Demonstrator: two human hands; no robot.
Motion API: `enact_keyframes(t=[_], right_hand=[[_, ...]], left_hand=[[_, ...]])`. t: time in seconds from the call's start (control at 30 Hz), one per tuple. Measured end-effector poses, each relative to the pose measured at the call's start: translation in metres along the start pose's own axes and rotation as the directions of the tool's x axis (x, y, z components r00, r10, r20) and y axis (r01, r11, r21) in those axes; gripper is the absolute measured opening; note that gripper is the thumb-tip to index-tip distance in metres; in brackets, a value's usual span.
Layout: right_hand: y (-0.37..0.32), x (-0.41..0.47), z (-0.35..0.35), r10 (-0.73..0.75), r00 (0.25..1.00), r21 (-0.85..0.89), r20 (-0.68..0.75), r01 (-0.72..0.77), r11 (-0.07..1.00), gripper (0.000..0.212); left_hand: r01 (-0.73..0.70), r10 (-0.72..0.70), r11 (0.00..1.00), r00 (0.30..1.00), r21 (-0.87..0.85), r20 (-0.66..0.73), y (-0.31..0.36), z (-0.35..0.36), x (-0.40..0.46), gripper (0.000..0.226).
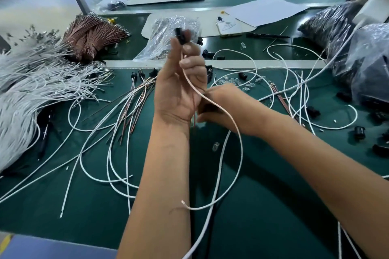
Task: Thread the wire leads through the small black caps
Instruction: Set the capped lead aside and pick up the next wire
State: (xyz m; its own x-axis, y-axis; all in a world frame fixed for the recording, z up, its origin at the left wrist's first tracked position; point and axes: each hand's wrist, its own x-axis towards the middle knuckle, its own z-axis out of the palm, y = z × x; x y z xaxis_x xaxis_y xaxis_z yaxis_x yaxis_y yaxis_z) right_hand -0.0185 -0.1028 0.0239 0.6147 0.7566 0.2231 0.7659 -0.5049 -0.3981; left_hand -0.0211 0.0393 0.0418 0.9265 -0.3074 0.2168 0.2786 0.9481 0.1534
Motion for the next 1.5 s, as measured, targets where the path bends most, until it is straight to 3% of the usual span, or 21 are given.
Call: enact_keyframes(t=[0.13,0.27,0.37,0.43,0.5,0.6,0.7,0.8,1.37,1.5], right_hand=[[0.021,-0.023,-0.014,0.159,0.987,-0.050,0.000,-0.159,0.986,0.017],[0.022,-0.029,-0.016,0.163,0.986,-0.082,0.041,-0.159,0.984,0.012],[0.022,-0.029,-0.014,0.168,0.984,-0.146,0.053,-0.159,0.976,0.017],[0.024,-0.037,-0.017,0.218,0.976,-0.129,-0.019,-0.218,0.967,0.014],[0.030,-0.051,-0.025,0.301,0.935,-0.015,-0.186,-0.309,0.951,0.008],[0.040,-0.078,-0.039,0.464,0.769,0.404,-0.439,-0.293,0.867,0.004],[0.044,-0.097,-0.040,0.571,0.651,0.678,-0.500,-0.116,0.726,0.008],[0.046,-0.100,-0.035,0.560,0.650,0.690,-0.514,-0.074,0.720,0.013],[0.048,-0.097,-0.025,0.485,0.677,0.570,-0.554,-0.116,0.813,0.013],[0.049,-0.100,-0.029,0.365,0.746,0.394,-0.558,-0.149,0.907,0.012]], left_hand=[[0.046,-0.036,0.979,0.998,0.197,-0.054,-0.016,-0.001,0.006,0.027],[0.088,-0.053,0.900,0.994,0.428,-0.092,-0.029,-0.004,0.009,0.025],[0.102,-0.057,0.856,0.993,0.507,-0.104,-0.034,-0.008,0.009,0.026],[0.112,-0.064,0.815,0.993,0.568,-0.104,-0.033,-0.011,0.010,0.026],[0.137,-0.064,0.718,0.989,0.682,-0.132,-0.031,-0.015,0.012,0.026],[0.217,-0.015,0.450,0.972,0.866,-0.236,-0.035,-0.021,0.015,0.008],[0.252,0.037,0.233,0.963,0.939,-0.268,-0.042,-0.026,0.017,0.011],[0.240,0.024,0.129,0.969,0.962,-0.245,-0.046,-0.028,0.017,0.016],[0.210,-0.040,0.137,0.978,0.968,-0.206,-0.049,-0.027,0.016,0.018],[0.201,-0.052,0.083,0.979,0.976,-0.197,-0.049,-0.027,0.014,0.016]])
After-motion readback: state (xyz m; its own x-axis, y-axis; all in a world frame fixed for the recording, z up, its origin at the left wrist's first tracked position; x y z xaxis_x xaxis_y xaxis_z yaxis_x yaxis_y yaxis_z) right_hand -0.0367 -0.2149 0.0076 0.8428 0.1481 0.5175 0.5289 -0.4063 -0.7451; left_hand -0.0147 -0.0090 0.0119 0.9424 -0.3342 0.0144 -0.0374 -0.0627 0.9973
